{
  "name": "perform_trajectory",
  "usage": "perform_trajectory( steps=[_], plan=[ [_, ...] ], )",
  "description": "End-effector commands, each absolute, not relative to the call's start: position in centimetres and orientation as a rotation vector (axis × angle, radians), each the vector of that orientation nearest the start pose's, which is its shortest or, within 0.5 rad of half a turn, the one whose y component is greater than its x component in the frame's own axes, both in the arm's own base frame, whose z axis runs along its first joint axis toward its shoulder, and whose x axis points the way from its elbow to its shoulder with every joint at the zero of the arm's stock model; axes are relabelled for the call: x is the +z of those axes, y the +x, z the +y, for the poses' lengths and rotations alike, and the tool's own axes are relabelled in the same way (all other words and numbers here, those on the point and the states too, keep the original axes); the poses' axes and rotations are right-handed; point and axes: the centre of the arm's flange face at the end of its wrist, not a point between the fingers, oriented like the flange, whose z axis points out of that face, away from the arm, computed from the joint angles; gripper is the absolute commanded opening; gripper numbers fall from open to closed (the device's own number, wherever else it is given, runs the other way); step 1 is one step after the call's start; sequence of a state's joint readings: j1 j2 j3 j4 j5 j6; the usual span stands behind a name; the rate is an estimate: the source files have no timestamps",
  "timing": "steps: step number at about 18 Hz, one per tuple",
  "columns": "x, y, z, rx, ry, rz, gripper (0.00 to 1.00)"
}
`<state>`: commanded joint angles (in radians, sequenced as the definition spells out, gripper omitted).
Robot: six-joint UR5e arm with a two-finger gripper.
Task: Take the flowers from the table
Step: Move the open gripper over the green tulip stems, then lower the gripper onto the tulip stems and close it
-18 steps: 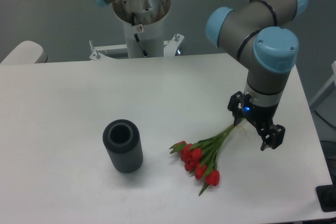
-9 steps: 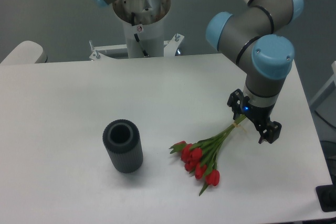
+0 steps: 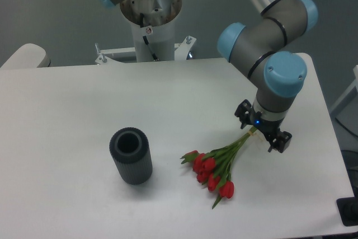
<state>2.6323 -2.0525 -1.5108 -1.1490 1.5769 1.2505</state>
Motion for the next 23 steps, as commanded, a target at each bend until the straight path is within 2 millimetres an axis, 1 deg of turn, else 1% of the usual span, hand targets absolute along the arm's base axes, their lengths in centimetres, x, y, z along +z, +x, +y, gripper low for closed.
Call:
perform_trajectory(
  steps=[1, 3, 5, 11, 15, 18, 20, 23],
  plan=[
    [27.0, -50.1, 43.4, 0.002, -3.136, 0.277, 1.00],
    [25.6, -48.7, 44.2, 0.051, -3.120, 0.305, 1.00],
    [24.0, -47.9, 43.9, 0.073, -3.114, 0.309, 1.00],
    [22.9, -47.6, 43.9, 0.064, -3.112, 0.374, 1.00],
    [22.4, -47.6, 44.1, 0.077, -3.108, 0.376, 1.00],
    [21.2, -47.7, 44.6, 0.094, -3.105, 0.382, 1.00],
    [20.6, -47.0, 45.0, 0.085, -3.105, 0.402, 1.00],
    [19.8, -46.7, 44.8, 0.079, -3.106, 0.404, 1.00]
  ],
)
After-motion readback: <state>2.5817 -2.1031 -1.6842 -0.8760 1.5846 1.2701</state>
